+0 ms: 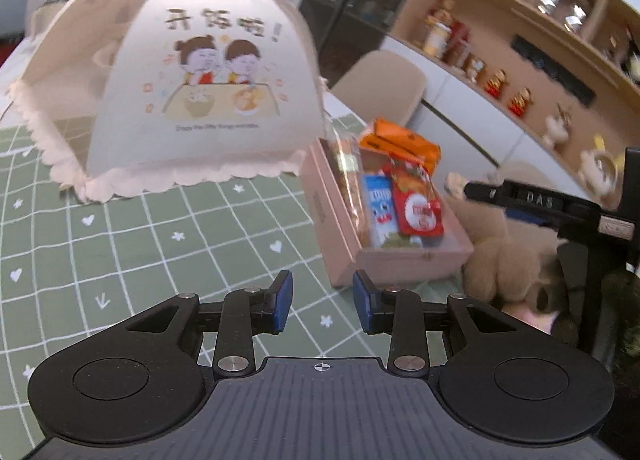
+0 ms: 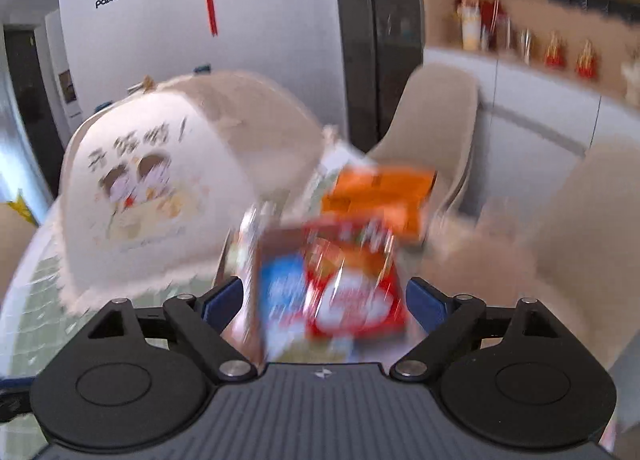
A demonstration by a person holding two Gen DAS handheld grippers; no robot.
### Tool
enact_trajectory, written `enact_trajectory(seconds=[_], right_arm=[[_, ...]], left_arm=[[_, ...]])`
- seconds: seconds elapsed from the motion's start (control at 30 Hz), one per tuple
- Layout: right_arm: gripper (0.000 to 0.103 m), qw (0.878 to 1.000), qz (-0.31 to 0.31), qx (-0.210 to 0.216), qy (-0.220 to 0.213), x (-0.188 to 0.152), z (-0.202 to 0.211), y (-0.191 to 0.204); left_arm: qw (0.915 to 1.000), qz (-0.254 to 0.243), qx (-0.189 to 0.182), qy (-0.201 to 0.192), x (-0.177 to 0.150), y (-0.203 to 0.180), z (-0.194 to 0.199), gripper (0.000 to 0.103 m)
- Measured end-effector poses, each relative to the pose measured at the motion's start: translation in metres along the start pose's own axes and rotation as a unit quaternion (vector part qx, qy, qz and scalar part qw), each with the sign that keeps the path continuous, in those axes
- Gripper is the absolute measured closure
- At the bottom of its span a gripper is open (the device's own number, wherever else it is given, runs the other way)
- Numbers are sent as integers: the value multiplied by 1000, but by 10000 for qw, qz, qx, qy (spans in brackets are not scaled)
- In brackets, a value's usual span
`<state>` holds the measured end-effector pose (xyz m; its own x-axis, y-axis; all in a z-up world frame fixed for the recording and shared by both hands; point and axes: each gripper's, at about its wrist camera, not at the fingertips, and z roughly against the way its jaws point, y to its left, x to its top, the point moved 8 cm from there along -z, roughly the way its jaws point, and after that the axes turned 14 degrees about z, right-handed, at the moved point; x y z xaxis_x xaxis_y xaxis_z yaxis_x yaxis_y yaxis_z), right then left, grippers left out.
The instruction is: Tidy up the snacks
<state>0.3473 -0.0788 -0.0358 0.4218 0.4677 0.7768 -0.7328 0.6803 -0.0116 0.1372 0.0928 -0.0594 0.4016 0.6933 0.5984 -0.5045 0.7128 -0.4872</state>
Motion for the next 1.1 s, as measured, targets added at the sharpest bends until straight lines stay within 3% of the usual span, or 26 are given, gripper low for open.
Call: enact_trajectory(seconds=[0.13, 0.2, 0.3, 0.4, 0.57, 0.7, 0.87, 1.1], right_arm=[[14, 9987, -458, 76, 200, -64, -1, 11], [14, 9973, -602, 43, 425, -95, -3, 20], [14, 9962, -357, -328, 729, -130, -1, 35], [14, 9940, -40, -579, 928, -153, -1, 48], [11, 9929, -170, -787, 878, -171, 2, 51], [0, 9920, -179, -1005, 747, -178, 5, 48], [0, 9904, -311, -1121, 746, -180, 7, 43], [0, 9933, -145, -951, 646, -180, 7, 44]], left_arm=[[9970, -723, 219, -144, -39, -2, -24, 66], [9963, -797, 336, 27, -55, -1, -33, 66], [9953, -932, 214, 158, -77, -5, -44, 66], [9912, -1274, 333, 140, -93, -5, -64, 66], [9874, -1548, 334, -29, -110, -7, -74, 63], [9867, -1582, 337, -142, -110, -8, -74, 63], [9852, -1657, 384, -210, -110, -10, -77, 63], [9898, -1380, 267, -237, -104, -7, -81, 63]])
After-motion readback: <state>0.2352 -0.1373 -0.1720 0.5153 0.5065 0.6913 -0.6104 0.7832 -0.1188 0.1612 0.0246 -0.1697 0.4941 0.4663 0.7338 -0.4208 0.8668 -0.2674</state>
